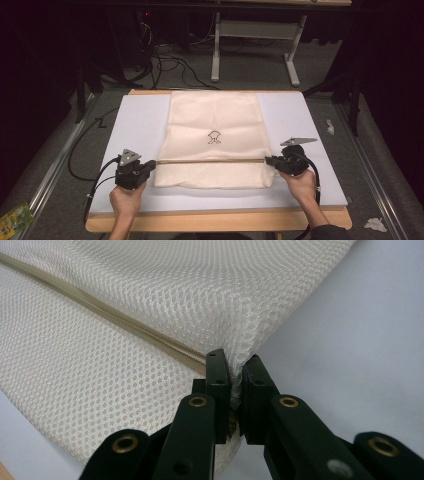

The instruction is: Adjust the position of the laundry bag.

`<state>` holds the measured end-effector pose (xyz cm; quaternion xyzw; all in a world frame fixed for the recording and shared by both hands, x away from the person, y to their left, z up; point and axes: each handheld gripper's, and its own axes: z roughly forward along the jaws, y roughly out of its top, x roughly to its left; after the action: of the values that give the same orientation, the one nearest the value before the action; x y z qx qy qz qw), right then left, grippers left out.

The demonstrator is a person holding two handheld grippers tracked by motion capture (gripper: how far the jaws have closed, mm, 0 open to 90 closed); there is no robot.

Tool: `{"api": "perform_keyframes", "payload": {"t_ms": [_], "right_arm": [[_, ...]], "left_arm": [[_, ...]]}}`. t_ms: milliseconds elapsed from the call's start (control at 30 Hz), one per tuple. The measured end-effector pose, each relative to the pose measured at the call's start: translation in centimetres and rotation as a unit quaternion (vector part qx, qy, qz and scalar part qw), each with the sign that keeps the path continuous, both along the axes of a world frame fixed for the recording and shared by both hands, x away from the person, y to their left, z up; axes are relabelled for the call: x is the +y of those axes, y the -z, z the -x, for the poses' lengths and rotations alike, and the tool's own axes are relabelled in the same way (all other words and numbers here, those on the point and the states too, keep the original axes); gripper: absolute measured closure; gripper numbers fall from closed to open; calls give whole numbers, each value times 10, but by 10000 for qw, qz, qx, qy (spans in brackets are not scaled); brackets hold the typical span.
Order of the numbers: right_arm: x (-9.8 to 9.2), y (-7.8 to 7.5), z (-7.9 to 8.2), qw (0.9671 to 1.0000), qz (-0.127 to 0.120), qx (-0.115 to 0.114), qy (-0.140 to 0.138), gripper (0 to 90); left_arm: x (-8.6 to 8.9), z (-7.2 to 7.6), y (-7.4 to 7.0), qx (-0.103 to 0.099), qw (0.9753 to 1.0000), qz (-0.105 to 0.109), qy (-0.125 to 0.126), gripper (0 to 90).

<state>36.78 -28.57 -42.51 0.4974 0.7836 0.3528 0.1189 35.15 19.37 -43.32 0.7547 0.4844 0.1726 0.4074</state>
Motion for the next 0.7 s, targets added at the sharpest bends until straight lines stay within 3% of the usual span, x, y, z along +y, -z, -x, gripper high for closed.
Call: {"api": "perform_keyframes", "payload": {"t_ms": [167, 467, 700], "right_arm": [[0, 2, -3, 10000, 0, 22, 31, 860], [-1, 5, -7, 9999, 53, -14, 134, 860], [1, 4, 0, 9999, 61, -79, 96, 857]], "left_arm": [[0, 2, 1, -33, 10000, -75, -35, 873], [0, 8, 2, -16, 10000, 2, -3, 873], [1, 6, 2, 45, 10000, 59, 5, 873]]}}
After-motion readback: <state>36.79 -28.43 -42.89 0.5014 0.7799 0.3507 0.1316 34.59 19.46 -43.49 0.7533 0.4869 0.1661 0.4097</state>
